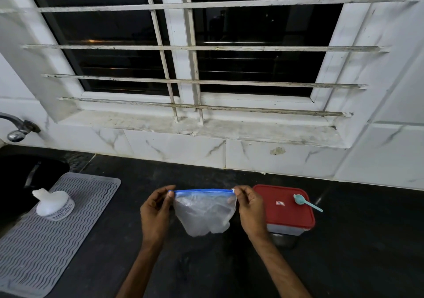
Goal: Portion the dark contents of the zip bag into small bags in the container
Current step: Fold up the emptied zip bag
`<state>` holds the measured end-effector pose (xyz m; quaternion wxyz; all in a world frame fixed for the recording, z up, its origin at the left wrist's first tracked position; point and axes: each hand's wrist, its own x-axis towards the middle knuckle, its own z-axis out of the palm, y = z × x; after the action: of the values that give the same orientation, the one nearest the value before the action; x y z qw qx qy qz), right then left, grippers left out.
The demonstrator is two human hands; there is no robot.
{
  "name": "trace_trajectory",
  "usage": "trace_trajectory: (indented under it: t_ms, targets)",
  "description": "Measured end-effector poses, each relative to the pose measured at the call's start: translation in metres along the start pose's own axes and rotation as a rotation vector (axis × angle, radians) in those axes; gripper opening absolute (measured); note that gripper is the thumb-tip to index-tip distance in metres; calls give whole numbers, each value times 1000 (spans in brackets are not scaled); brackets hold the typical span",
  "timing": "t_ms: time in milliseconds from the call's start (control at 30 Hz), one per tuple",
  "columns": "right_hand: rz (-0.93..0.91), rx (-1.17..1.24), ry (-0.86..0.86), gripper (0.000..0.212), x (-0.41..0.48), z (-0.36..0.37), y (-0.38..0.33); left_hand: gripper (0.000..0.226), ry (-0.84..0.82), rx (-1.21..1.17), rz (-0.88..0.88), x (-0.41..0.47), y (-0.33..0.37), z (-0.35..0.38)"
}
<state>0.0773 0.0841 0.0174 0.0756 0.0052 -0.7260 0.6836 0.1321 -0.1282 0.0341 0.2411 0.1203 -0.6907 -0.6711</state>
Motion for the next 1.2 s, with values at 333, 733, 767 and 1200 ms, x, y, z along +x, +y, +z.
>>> trace_trajectory:
  t_ms: [333, 733, 767, 1200]
  targets:
    - [-127, -116, -206, 21, -8, 7, -11, 24, -518, 434, 150, 2, 28, 46]
    - [-35, -44, -155, 6, -13, 6, -14, 9, -373, 145, -23, -17, 20, 65]
    - [-28, -32, -165, 5, -14, 7, -15, 8, -351, 125, -38, -16, 20, 65]
    - [-167, -389, -117, 20, -7, 5, -5, 6, -384, 239, -42, -20, 10, 68]
